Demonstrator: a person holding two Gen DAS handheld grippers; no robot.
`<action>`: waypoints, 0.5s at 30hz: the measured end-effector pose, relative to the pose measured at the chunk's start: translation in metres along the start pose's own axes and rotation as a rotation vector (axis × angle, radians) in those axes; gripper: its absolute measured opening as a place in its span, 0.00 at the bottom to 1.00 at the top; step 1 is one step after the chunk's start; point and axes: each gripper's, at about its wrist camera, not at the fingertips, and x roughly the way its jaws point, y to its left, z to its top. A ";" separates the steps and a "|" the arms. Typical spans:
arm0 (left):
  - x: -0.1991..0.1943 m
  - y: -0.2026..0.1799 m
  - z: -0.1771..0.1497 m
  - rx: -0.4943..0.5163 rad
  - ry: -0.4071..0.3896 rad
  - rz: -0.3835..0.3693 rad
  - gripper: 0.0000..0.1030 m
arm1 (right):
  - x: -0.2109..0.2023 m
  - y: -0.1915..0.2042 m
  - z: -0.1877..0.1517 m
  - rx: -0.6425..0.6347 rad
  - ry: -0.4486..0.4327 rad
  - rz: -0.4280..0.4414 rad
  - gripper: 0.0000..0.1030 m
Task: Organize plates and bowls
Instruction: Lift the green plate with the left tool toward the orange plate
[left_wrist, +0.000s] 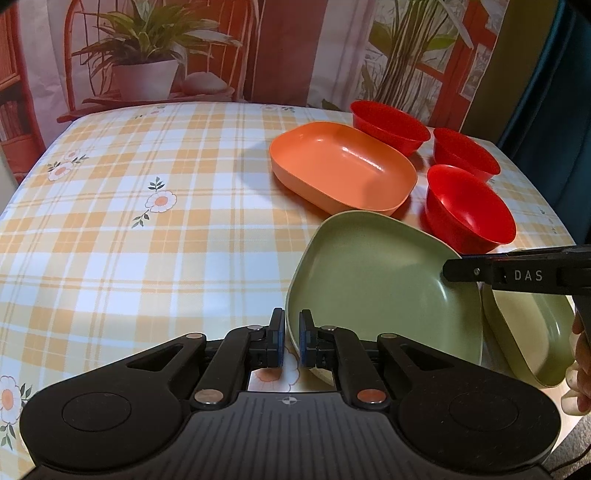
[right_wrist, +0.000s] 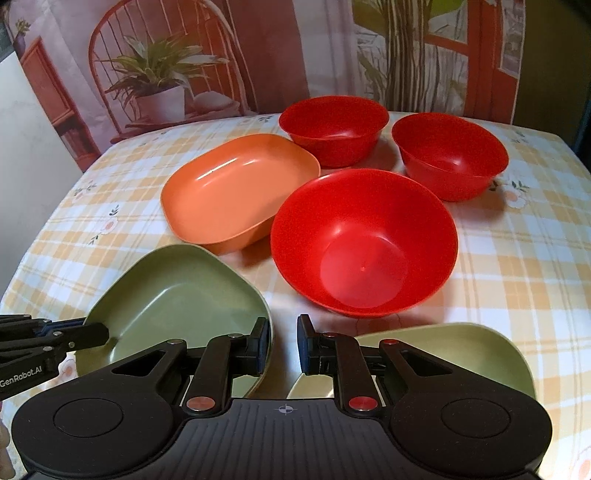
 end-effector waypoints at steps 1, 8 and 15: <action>0.000 0.000 0.000 0.000 0.001 0.000 0.09 | 0.000 0.000 0.000 -0.002 0.000 0.004 0.14; -0.002 0.001 0.000 -0.022 0.013 -0.005 0.09 | 0.000 0.003 -0.003 -0.008 0.000 0.022 0.03; -0.013 0.005 -0.006 -0.081 0.021 -0.025 0.09 | 0.000 0.003 -0.005 -0.001 -0.006 0.028 0.03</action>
